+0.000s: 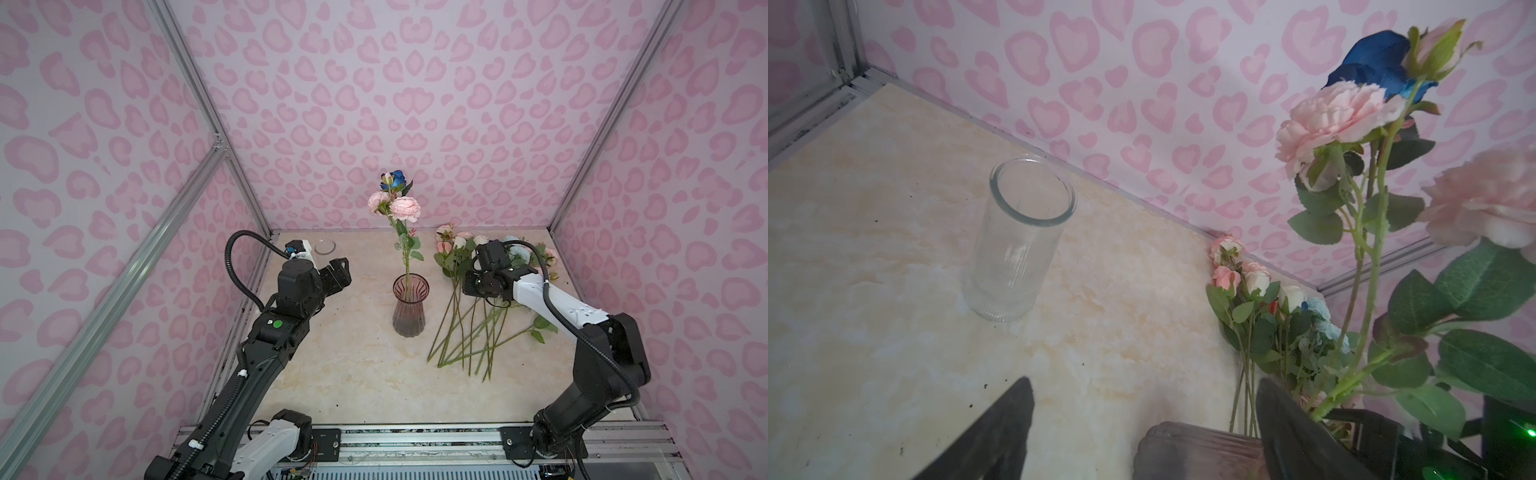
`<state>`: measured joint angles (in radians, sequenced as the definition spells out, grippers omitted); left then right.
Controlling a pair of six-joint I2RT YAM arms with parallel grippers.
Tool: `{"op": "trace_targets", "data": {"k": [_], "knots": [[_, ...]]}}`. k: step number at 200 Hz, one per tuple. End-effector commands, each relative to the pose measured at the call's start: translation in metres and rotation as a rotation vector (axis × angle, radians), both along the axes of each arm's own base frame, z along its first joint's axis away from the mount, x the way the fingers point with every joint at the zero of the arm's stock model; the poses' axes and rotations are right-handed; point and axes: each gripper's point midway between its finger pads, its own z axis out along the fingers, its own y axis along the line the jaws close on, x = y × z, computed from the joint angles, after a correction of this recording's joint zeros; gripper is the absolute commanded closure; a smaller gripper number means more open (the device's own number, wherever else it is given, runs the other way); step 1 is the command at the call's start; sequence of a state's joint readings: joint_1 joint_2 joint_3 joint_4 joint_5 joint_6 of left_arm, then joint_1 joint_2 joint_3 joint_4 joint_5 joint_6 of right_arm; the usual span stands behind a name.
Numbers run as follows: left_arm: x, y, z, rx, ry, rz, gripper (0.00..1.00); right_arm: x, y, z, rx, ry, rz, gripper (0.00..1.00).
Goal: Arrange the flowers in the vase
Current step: 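Withdraw the left gripper while the right gripper reaches into the flower pile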
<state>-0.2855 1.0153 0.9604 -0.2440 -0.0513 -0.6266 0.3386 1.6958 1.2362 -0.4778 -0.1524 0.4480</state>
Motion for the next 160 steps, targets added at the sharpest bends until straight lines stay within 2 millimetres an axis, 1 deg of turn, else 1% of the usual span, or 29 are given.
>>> {"op": "trace_targets", "data": {"k": [1, 22, 44, 54, 66, 67, 69, 72, 82, 91, 97, 99, 102, 121, 136, 160], "knots": [[0.001, -0.003, 0.007, 0.013, -0.024, -0.037, 0.15, 0.015, 0.015, -0.020, 0.026, 0.032, 0.034, 0.76], [0.001, 0.000, 0.010, 0.065, -0.058, -0.041, 0.15, 0.032, 0.021, -0.041, 0.006, 0.050, 0.036, 0.72], [-0.001, -0.002, 0.006, 0.073, -0.081, -0.063, 0.15, 0.046, 0.025, -0.060, -0.038, 0.087, 0.045, 0.71], [-0.002, -0.001, 0.004, 0.064, -0.071, -0.056, 0.15, 0.048, 0.024, -0.065, -0.063, 0.099, 0.043, 0.72], [-0.006, -0.006, 0.007, 0.059, -0.083, -0.091, 0.16, 0.047, 0.023, -0.070, -0.098, 0.102, 0.047, 0.73], [-0.006, -0.006, 0.007, 0.058, -0.084, -0.093, 0.16, 0.052, 0.024, -0.064, -0.097, 0.087, 0.046, 0.73], [-0.007, -0.007, 0.007, 0.057, -0.086, -0.096, 0.16, 0.055, 0.025, -0.061, -0.100, 0.077, 0.048, 0.74], [-0.008, -0.007, 0.007, 0.055, -0.088, -0.099, 0.16, 0.056, 0.025, -0.060, -0.108, 0.073, 0.051, 0.75], [-0.010, -0.008, 0.007, 0.048, -0.102, -0.107, 0.16, 0.054, 0.021, -0.063, -0.155, 0.084, 0.051, 0.79], [-0.012, -0.007, 0.010, 0.028, -0.107, -0.100, 0.16, 0.051, 0.017, -0.065, -0.199, 0.068, 0.052, 0.79], [-0.014, -0.008, 0.013, 0.027, -0.113, -0.114, 0.16, 0.053, 0.018, -0.059, -0.205, 0.046, 0.051, 0.79], [-0.014, -0.009, 0.014, 0.029, -0.117, -0.120, 0.16, 0.046, 0.015, -0.066, -0.213, 0.064, 0.053, 0.79], [-0.014, -0.010, 0.015, 0.033, -0.123, -0.126, 0.17, 0.044, 0.014, -0.068, -0.214, 0.070, 0.053, 0.79], [-0.013, -0.007, 0.009, 0.035, -0.117, -0.106, 0.16, 0.037, 0.016, -0.067, -0.199, 0.072, 0.057, 0.79], [-0.012, -0.012, 0.008, 0.018, -0.107, -0.133, 0.17, 0.032, 0.009, -0.067, -0.239, 0.066, 0.053, 0.79], [-0.010, -0.021, 0.006, -0.001, -0.084, -0.175, 0.19, 0.021, 0.005, -0.078, -0.251, 0.093, 0.063, 0.78]]}}
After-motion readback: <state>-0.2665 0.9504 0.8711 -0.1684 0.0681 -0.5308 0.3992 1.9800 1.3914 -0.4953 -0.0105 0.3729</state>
